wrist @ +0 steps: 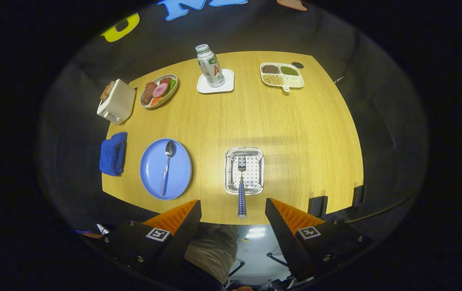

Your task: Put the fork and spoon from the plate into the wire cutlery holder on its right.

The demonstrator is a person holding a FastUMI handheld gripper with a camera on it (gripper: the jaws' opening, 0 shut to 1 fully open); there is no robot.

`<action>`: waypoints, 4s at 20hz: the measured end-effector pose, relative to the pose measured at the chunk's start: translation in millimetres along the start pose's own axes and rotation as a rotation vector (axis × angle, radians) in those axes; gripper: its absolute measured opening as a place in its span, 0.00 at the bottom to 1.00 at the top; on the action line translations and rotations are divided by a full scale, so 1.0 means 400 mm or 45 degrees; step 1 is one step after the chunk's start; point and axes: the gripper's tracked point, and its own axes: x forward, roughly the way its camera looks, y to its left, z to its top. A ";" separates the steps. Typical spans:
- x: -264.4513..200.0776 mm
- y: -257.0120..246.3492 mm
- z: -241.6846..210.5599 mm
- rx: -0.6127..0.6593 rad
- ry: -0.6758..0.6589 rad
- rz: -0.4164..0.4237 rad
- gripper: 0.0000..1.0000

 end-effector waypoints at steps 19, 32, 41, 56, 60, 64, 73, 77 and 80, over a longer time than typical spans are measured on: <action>0.318 0.453 -0.086 -0.037 0.151 0.149 0.99; 0.439 0.486 -0.071 -0.053 0.289 0.086 0.99; 0.535 0.499 -0.096 -0.117 0.335 -0.028 0.99; 0.553 0.435 -0.102 -0.186 0.350 -0.154 0.35; 0.553 0.423 -0.091 -0.206 0.348 -0.142 0.10; 0.530 0.427 -0.091 -0.250 0.358 -0.088 0.10; 0.401 0.378 -0.071 -0.456 0.456 -0.039 0.10; 0.316 0.345 -0.069 -0.525 0.485 -0.025 0.10; 0.228 0.297 -0.073 -0.601 0.517 -0.027 0.10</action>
